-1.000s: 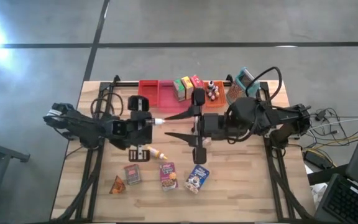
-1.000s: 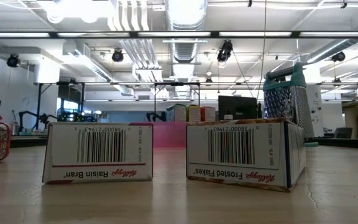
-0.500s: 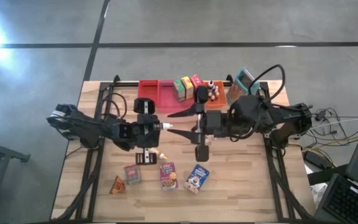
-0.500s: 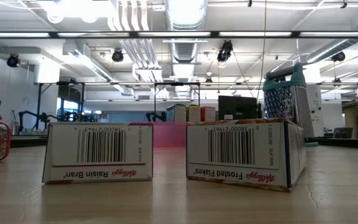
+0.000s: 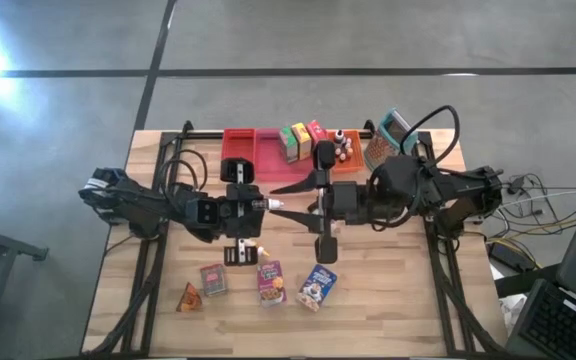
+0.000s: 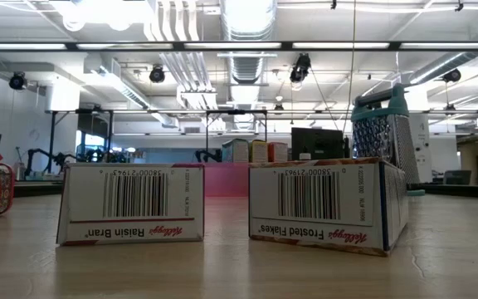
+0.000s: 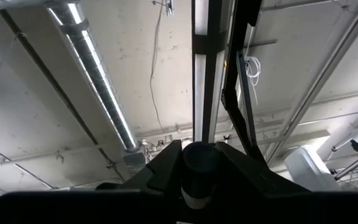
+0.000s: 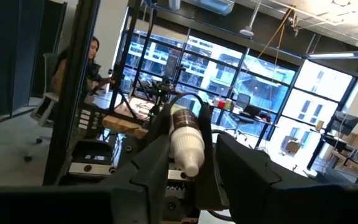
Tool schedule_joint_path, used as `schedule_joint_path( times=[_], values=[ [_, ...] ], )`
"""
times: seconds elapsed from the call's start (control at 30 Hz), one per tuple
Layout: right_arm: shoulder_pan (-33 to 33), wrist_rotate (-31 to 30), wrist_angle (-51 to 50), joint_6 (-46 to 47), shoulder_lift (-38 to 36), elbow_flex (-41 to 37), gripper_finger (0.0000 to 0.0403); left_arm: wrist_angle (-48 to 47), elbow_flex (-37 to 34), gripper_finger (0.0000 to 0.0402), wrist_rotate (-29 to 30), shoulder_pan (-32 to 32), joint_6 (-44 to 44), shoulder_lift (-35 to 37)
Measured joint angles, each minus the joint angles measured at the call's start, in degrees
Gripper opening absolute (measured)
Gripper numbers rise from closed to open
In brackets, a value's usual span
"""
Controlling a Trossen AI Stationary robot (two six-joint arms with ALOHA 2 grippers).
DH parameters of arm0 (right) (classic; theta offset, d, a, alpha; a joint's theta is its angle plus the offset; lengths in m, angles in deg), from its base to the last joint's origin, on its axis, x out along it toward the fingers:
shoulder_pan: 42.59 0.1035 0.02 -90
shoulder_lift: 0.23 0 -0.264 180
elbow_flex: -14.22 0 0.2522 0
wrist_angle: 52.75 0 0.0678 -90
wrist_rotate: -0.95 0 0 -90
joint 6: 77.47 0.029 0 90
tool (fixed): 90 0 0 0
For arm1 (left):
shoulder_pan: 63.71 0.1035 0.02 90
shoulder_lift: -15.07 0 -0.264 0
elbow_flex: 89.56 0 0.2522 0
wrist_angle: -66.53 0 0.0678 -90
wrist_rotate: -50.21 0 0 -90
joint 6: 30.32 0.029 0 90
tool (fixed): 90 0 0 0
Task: Pick & Place Kitchen Items
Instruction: Put the brown food coloring bottle into the orange bin
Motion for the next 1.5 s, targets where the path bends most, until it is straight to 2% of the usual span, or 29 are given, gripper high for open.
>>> schedule_joint_path(
  times=[0.4,0.77,0.9,1.1,1.2,1.3,1.4,1.5],
  values=[
    [0.02,1.30,-0.02,-0.80,0.00,0.00,0.0066,-0.46,0.00,0.0099,-0.09,0.06,-0.07,0.00],
    [0.02,1.34,-0.50,-0.85,0.00,0.00,0.0068,-1.51,-0.08,0.0102,-0.07,0.04,-0.02,0.12],
    [0.02,1.58,-1.16,-0.84,-0.17,0.00,0.0061,-4.67,-0.17,0.0122,0.05,0.06,1.89,0.78],
    [0.00,1.01,-1.79,-0.39,-0.75,0.00,0.0068,-10.15,-0.13,0.0186,0.36,0.06,2.45,2.65],
    [0.00,0.87,-3.03,-0.23,-1.36,0.00,0.0067,-15.16,-0.42,0.0221,2.36,0.04,3.44,4.45],
    [0.00,0.56,-5.03,0.82,-2.53,0.00,0.0062,-24.41,-0.54,0.0248,4.58,0.06,4.43,7.12],
    [0.00,0.38,-6.78,2.19,-3.79,0.00,0.0062,-33.73,-0.57,0.0265,6.35,0.06,4.52,9.77],
    [0.00,-0.45,-8.59,3.19,-4.76,0.04,0.0068,-42.87,-0.59,0.0272,10.64,0.04,4.52,12.05]
  ],
)
